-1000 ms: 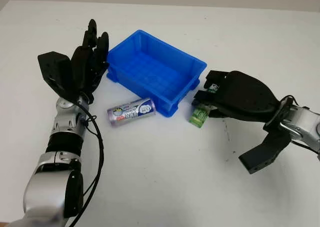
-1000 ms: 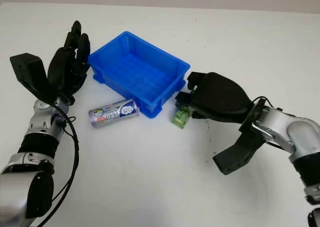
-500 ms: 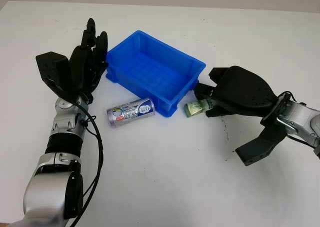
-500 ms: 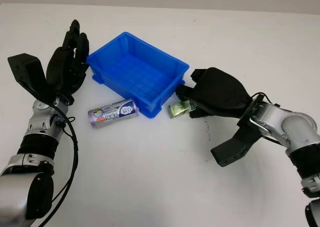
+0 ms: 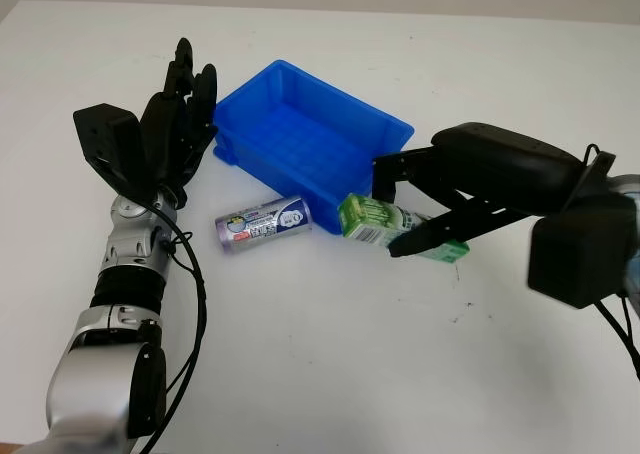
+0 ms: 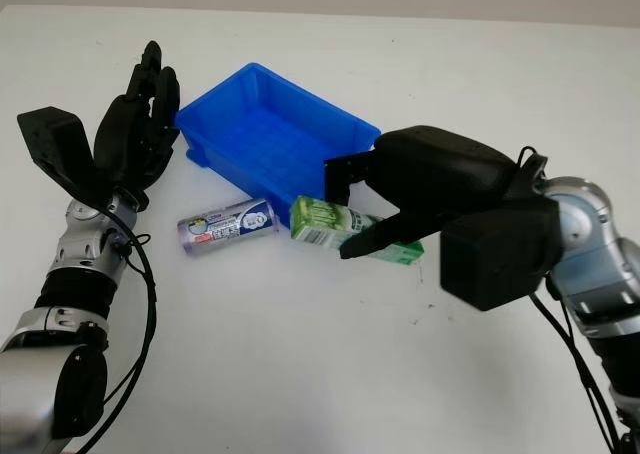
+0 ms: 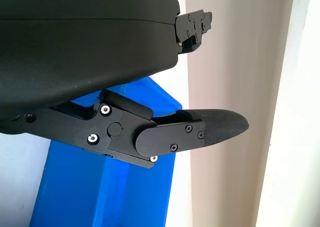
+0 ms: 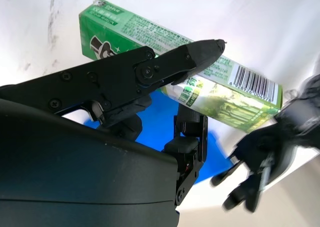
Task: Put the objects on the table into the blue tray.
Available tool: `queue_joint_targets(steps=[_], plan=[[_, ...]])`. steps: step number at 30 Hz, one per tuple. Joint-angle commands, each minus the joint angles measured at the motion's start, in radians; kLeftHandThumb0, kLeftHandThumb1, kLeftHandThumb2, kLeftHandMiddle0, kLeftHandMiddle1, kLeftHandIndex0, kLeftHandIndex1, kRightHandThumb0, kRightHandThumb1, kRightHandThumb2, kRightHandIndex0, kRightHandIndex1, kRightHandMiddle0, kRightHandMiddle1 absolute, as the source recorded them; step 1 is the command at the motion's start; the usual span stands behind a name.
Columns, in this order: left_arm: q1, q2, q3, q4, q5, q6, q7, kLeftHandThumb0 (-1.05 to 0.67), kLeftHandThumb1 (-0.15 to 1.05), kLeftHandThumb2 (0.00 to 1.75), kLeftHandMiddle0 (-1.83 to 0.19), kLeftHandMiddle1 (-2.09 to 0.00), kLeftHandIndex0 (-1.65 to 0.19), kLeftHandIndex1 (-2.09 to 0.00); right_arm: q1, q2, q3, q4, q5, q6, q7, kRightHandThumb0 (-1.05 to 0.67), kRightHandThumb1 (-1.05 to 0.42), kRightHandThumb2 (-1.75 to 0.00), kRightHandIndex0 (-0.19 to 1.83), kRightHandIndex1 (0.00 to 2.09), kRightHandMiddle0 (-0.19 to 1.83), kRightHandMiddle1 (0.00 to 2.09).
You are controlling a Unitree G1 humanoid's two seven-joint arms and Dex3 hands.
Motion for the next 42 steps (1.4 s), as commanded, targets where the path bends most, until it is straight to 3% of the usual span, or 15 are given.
queue_joint_targets(steps=[1,6,8,10,13,16,22,29,36,42], plan=[[-0.002,0.004,0.001,-0.002,0.002,-0.001,-0.001,-0.72,1.05,0.53,0.19,-0.01,0.19,0.00,-0.031,-0.025,-0.027,-0.028,0.037,0.041,0.061,-0.47,-1.05,-0.11,1.02,2.09,0.79,2.09],[-0.003,0.002,0.001,0.001,0.000,-0.005,-0.002,-0.72,1.05,0.54,0.19,0.00,0.19,0.00,-0.117,-0.056,-0.070,-0.009,0.133,0.170,0.214,-0.53,-1.05,-0.14,0.99,2.09,0.88,2.09],[-0.004,-0.001,0.002,0.003,0.001,-0.006,0.005,-0.72,1.05,0.53,0.19,-0.01,0.19,0.00,-0.140,-0.023,-0.119,0.009,0.207,0.274,0.197,-0.49,-1.04,-0.11,1.01,2.09,0.91,2.09],[-0.003,-0.002,0.001,0.004,0.001,-0.008,0.001,-0.71,1.05,0.53,0.19,0.00,0.19,0.00,-0.139,0.054,-0.174,0.035,0.229,0.286,0.098,-0.46,-1.05,-0.12,1.05,2.09,0.98,2.09],[-0.002,-0.004,-0.004,0.006,0.006,-0.018,0.000,-0.71,1.05,0.55,0.19,0.00,0.19,0.00,-0.126,0.181,-0.207,0.093,0.113,0.143,-0.128,-0.46,-1.05,-0.20,1.02,2.09,0.88,2.09],[0.001,-0.009,-0.005,0.005,0.005,-0.021,0.004,-0.71,1.05,0.55,0.19,0.00,0.19,0.00,-0.124,0.280,-0.204,0.147,-0.041,0.039,-0.359,-0.45,-1.05,-0.17,1.06,2.09,0.83,2.09],[0.008,-0.016,-0.002,0.001,0.001,-0.028,0.004,-0.70,1.05,0.56,0.19,0.00,0.19,0.00,-0.198,0.397,-0.181,0.380,-0.236,-0.152,-0.646,-0.44,-1.05,-0.25,1.03,2.09,0.81,2.09],[0.016,-0.019,-0.004,-0.001,0.010,-0.035,0.017,-0.70,1.05,0.57,0.19,0.00,0.19,0.00,-0.306,0.468,-0.153,0.647,-0.287,-0.325,-0.745,-0.45,-1.05,-0.27,1.01,2.09,0.73,2.09],[0.016,-0.024,-0.004,0.000,0.011,-0.039,0.025,-0.70,1.05,0.57,0.19,-0.01,0.19,0.00,-0.387,0.548,-0.133,0.862,-0.257,-0.370,-0.750,-0.46,-1.05,-0.24,1.02,2.09,0.75,2.09],[0.016,-0.028,-0.002,0.004,0.008,-0.042,0.031,-0.71,1.05,0.54,0.19,-0.03,0.19,-0.01,-0.429,0.576,-0.120,0.965,-0.260,-0.375,-0.739,-0.51,-1.05,-0.21,0.85,2.09,0.60,2.09]])
